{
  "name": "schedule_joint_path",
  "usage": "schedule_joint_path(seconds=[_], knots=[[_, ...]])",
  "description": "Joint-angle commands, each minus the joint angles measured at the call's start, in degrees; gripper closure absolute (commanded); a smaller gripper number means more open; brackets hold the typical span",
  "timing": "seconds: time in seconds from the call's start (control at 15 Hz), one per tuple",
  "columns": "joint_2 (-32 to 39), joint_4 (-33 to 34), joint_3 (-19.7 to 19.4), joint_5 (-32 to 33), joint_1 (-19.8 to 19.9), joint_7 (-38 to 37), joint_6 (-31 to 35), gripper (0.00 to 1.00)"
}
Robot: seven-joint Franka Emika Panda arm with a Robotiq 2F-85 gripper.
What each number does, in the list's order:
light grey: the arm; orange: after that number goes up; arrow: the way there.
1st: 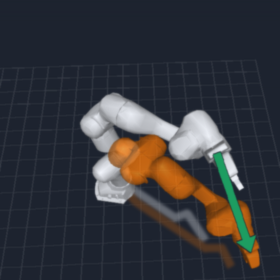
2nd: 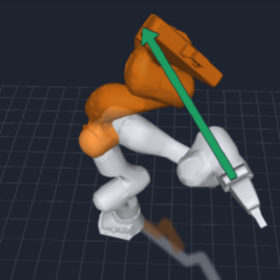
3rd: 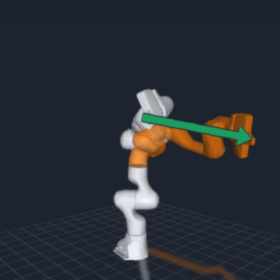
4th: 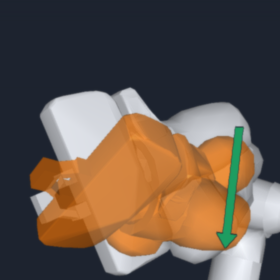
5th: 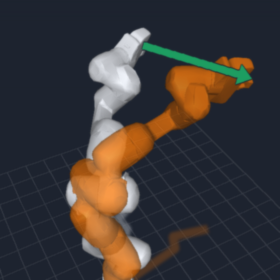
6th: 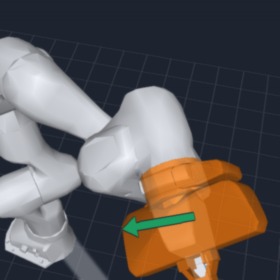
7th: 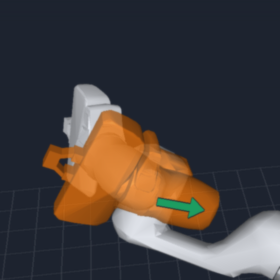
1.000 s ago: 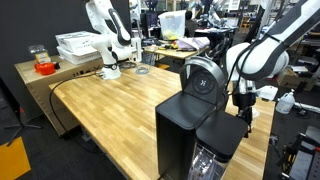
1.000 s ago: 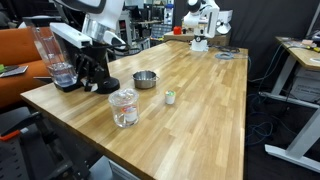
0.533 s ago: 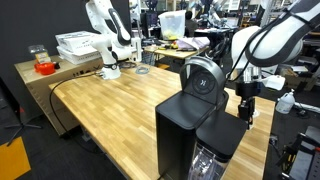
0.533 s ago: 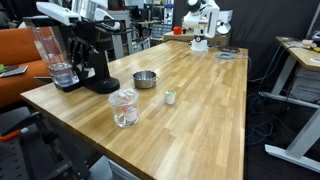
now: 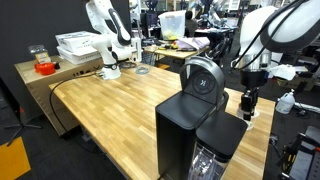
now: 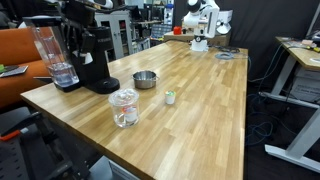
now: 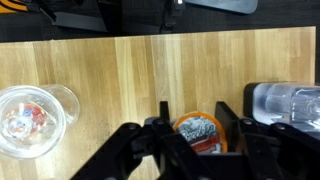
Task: Put the white object in the coffee machine
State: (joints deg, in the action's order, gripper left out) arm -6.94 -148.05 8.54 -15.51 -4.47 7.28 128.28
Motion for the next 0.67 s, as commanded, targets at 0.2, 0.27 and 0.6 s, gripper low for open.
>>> schedule_joint_path(seconds=[0.2,0.27,0.6], knots=[[-6.7,-0.6,-0.5,2.7,-1.9,-3.8,-0.3,0.75],[-7.7,-0.3,-0.4,2.9,-2.3,-4.2,-0.3,0.75],[-12.4,0.2,0.5,1.5,-5.1,-7.7,-1.3,0.75]])
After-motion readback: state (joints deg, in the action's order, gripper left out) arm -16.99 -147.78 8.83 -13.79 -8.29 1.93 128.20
